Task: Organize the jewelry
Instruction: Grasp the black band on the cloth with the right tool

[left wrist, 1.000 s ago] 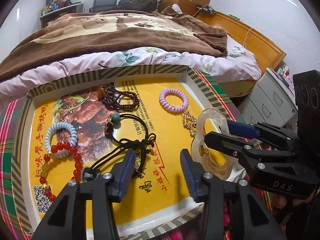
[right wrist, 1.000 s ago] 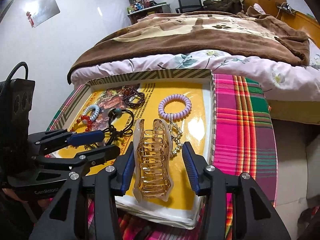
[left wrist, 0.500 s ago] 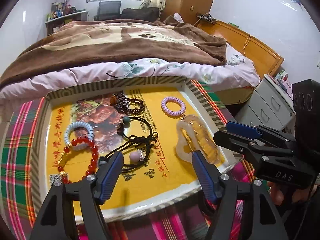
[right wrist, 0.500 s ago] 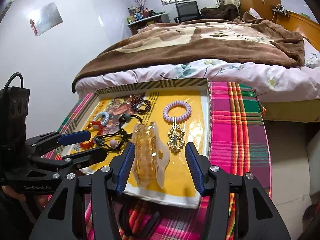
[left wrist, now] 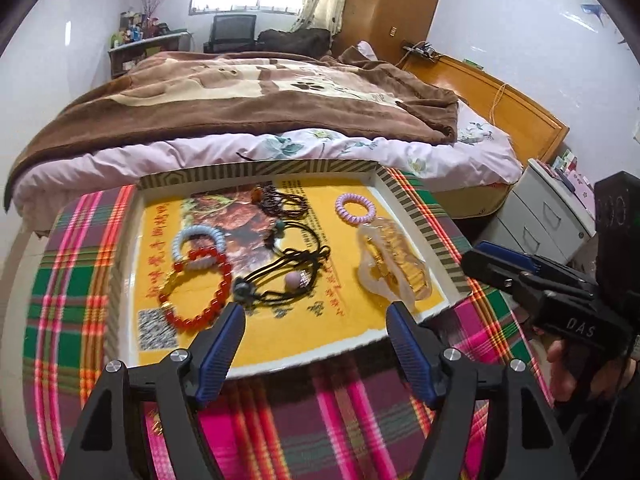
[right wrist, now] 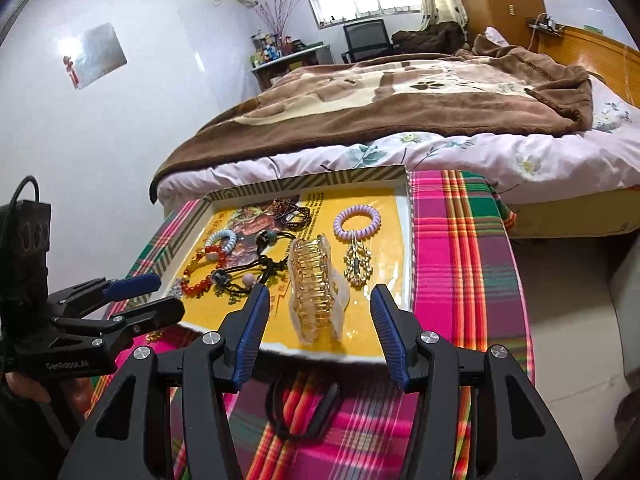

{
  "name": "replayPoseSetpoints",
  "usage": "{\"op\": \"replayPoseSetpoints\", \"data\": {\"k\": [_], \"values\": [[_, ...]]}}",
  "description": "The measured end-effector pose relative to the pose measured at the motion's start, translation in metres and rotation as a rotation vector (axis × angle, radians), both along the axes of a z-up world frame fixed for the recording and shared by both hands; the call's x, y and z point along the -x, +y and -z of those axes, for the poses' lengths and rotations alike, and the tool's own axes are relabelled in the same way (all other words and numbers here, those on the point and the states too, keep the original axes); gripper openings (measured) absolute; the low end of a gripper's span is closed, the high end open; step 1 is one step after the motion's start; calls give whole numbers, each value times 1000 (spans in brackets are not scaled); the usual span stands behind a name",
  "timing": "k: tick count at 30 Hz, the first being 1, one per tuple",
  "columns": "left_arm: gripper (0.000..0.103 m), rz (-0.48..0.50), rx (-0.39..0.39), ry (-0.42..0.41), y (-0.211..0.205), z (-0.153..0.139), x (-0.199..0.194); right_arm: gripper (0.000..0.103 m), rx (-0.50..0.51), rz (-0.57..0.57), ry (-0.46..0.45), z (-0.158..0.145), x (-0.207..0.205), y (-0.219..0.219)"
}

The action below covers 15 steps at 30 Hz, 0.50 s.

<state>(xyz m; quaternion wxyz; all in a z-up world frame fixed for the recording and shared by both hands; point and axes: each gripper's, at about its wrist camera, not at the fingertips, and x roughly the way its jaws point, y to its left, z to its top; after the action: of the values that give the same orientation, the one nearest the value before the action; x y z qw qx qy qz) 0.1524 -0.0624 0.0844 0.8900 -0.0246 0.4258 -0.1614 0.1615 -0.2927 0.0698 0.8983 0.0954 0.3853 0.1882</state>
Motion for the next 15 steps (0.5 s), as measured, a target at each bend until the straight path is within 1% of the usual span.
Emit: {"op": "replayPoseSetpoints", "data": {"k": [5, 9, 12, 15], "values": [[78, -26, 13, -16, 16, -3, 21, 53, 6, 33, -16, -1, 23, -4], [81, -68, -3, -45, 35, 0, 44, 53, 2, 52, -20, 5, 43, -6], [81, -92, 21, -36, 51, 3, 56, 53, 26, 56, 12, 18, 52, -6], [82, -112, 27, -38, 63, 5, 65, 53, 60, 52, 42, 30, 56, -3]]}}
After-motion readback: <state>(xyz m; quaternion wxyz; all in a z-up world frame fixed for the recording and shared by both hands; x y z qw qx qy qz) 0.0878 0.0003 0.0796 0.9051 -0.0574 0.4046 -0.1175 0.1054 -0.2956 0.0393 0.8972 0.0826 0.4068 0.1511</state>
